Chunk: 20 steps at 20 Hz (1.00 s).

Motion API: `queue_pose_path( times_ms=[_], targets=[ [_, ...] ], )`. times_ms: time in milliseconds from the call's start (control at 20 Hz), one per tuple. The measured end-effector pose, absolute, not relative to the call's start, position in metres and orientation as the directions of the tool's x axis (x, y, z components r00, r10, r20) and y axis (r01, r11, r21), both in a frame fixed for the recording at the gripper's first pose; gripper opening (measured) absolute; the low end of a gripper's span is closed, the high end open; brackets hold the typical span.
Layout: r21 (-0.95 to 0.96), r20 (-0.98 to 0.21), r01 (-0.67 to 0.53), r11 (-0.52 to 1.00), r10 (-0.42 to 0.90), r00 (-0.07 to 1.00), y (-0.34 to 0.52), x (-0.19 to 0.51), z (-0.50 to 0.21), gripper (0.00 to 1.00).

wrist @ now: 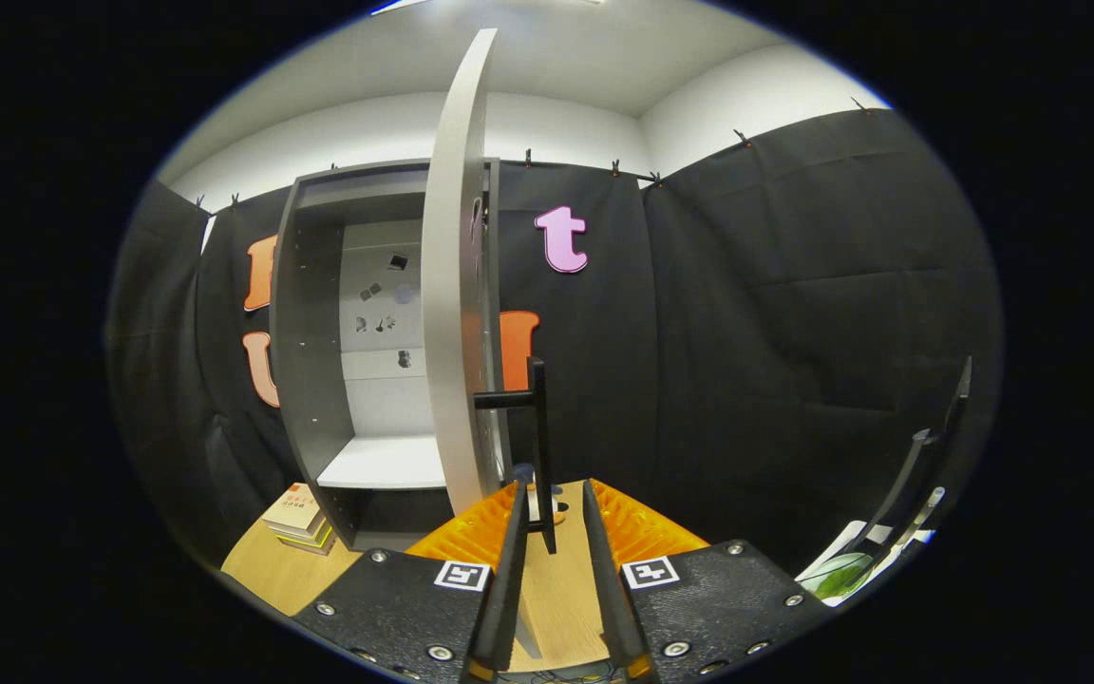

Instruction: Open the shoe cabinet door, grab the shoes and put them into the shoe cabinet, then close the shoe cabinet door.

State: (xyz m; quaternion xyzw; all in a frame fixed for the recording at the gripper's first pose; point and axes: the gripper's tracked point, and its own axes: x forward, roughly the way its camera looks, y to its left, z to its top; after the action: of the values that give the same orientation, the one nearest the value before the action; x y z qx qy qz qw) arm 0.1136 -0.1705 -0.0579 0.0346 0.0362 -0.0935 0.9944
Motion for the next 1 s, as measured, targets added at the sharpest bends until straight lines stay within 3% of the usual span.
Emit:
queue_pose_path(
  times_ms=[500, 1000],
  targets=[
    [0.040, -0.106, 0.268, 0.963, -0.262, 0.959, -0.198, 0.098, -0.062, 0.37],
    [0.035, -0.023, 0.072, 0.997, -0.072, 0.997, -0.092, 0.071, -0.014, 0.40]
  ],
)
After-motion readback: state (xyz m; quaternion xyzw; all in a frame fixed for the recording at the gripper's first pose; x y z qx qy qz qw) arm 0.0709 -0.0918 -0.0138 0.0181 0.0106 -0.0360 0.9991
